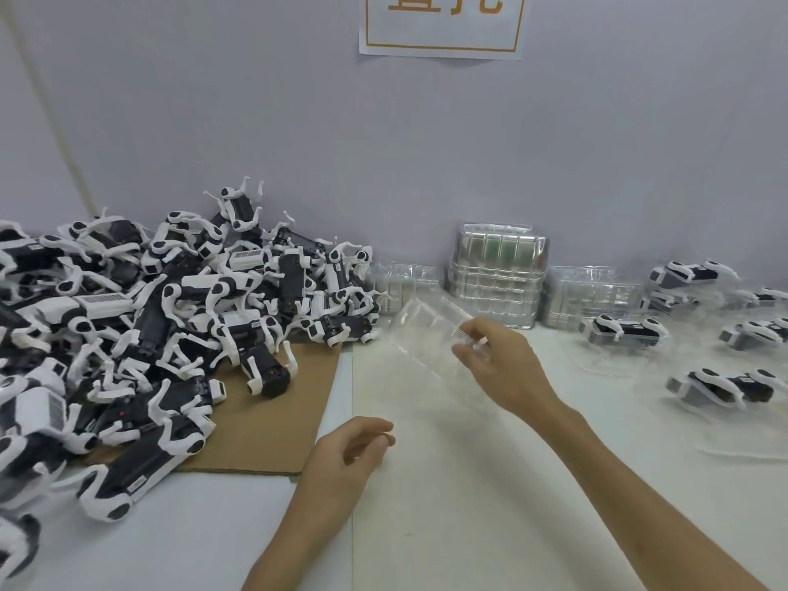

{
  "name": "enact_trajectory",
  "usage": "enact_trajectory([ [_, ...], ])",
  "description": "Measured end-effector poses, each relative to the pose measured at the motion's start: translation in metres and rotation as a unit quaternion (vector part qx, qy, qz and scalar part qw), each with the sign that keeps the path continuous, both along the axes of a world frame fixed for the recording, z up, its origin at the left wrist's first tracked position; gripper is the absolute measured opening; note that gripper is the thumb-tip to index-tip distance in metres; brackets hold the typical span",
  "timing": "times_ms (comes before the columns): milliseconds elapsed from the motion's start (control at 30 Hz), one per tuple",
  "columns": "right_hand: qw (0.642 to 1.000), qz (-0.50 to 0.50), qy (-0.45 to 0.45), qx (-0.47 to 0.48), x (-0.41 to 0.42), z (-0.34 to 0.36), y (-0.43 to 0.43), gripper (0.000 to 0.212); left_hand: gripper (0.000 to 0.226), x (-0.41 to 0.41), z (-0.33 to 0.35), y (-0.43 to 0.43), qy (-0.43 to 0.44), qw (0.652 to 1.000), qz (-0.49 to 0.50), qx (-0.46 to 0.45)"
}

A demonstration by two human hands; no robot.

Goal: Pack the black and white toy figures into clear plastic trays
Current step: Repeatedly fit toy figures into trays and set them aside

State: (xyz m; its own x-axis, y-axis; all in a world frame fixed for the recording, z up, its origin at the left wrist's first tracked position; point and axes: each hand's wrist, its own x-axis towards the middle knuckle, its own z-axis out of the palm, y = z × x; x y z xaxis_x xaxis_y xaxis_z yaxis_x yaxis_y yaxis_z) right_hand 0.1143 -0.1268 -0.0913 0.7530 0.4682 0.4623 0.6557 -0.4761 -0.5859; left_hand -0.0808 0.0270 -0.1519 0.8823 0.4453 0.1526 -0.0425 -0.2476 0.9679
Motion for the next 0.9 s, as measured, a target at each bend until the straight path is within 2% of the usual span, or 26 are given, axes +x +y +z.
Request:
enact_trajectory([
  [100,0.972,0.105,0.096,0.188,-0.040,0.004,0.004,0.010,0.015,0.000,0.005,0.000,-0.019,0.999,-0.004,-0.045],
  [167,0.947,0.148,0.145,0.248,-0.063,-0.006,0.008,0.009,0.016,-0.002,0.009,-0.001,-0.053,0.995,0.007,-0.081],
  [267,0.940,0.173,0.169,0.240,-0.085,-0.025,0.017,0.009,0.014,-0.006,0.016,0.000,-0.115,0.986,0.028,-0.114],
  [367,0.936,0.194,0.176,0.235,-0.094,-0.032,0.018,0.012,0.020,-0.009,0.022,0.001,-0.141,0.979,0.019,-0.148],
  [433,0.936,0.199,0.168,0.235,-0.096,-0.032,0.016,0.013,0.025,-0.010,0.025,-0.001,-0.143,0.978,0.007,-0.150],
  [567,0.941,0.199,0.159,0.223,-0.102,-0.029,0.015,0.025,0.018,-0.011,0.027,-0.005,-0.137,0.980,-0.014,-0.146],
  [667,0.946,0.192,0.143,0.217,-0.107,-0.026,0.017,0.041,0.023,-0.012,0.029,-0.006,-0.129,0.973,-0.041,-0.185],
  [800,0.953,0.174,0.130,0.211,-0.108,-0.027,0.017,0.044,0.029,-0.011,0.030,-0.005,-0.132,0.956,-0.078,-0.251],
  [900,0.956,0.173,0.120,0.206,-0.108,-0.027,0.016,0.044,0.031,-0.011,0.029,-0.004,-0.130,0.951,-0.089,-0.266],
])
